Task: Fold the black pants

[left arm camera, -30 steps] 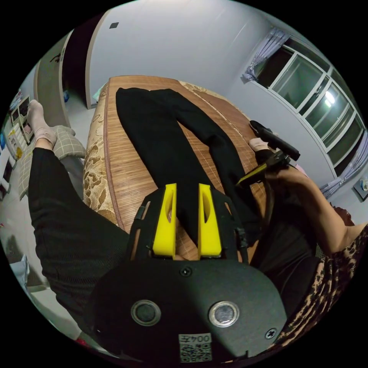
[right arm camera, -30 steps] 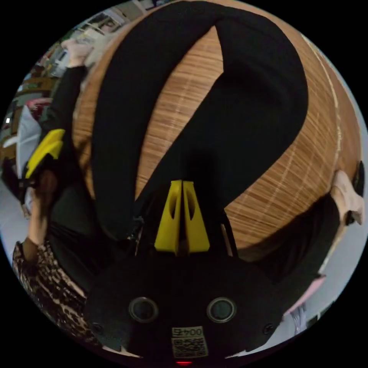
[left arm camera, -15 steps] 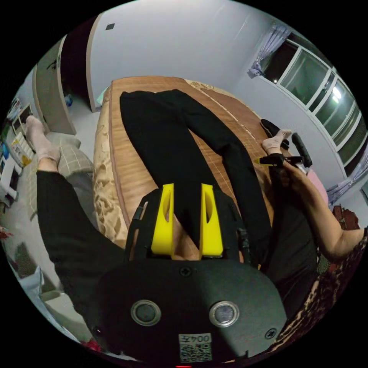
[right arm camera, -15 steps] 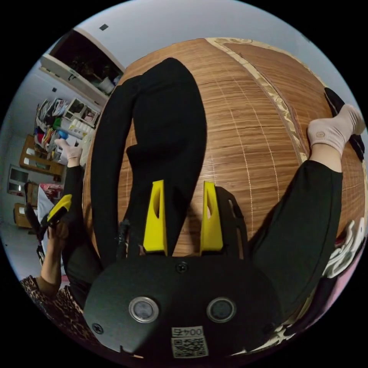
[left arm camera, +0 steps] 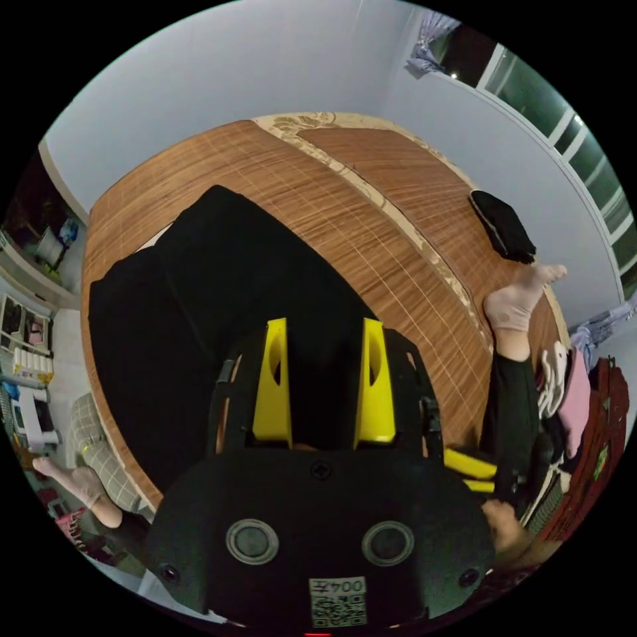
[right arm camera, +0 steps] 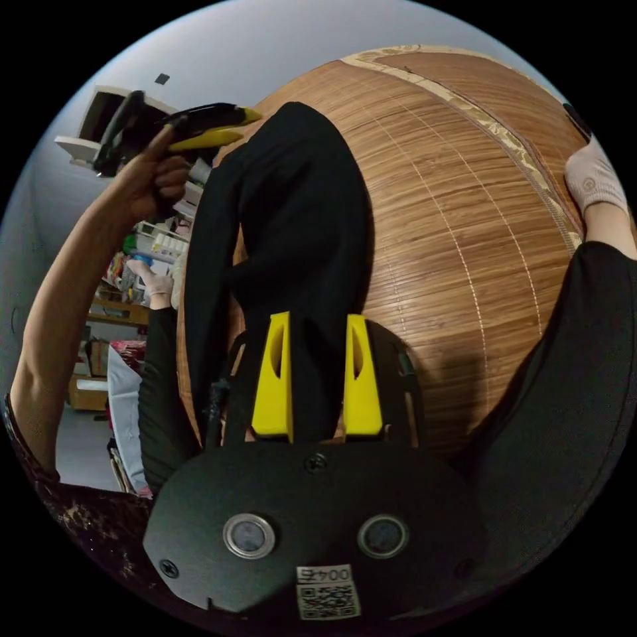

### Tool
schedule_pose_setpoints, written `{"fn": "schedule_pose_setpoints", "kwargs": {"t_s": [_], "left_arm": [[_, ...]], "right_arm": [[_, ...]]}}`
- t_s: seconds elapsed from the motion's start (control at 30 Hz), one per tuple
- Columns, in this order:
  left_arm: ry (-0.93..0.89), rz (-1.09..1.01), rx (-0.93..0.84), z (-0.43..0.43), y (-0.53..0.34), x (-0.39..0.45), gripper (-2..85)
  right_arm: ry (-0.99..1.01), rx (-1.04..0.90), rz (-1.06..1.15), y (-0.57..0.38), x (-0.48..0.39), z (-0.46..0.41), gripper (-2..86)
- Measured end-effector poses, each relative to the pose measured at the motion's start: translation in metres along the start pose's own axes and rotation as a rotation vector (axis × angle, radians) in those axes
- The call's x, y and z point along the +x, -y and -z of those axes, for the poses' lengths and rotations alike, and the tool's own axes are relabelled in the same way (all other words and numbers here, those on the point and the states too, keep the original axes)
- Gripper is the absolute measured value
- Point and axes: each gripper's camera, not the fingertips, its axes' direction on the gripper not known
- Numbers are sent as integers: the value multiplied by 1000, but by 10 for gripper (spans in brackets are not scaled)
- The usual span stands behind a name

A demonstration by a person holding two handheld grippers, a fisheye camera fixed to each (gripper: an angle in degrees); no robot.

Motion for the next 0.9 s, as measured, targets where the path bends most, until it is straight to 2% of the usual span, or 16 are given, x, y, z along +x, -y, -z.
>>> {"fn": "schedule_pose_setpoints", "kwargs": {"t_s": [0.2,0.5,0.67,0.77,0.9], "left_arm": [[25,89,-22,-51,74,16,167],[138,25,-136,-97,120,34,155],[193,2,-103,-90,126,26,92],[139,16,-74,-70,131,11,43],[96,17,-41,-26,130,-15,25]], "right_arm": [[127,42,-70,-17,19,0,109],[152,54,-74,-39,21,-5,108],[128,47,-72,-50,19,-8,67],[105,44,-68,-57,16,-6,43],[144,69,-6,-70,4,-3,39]]}}
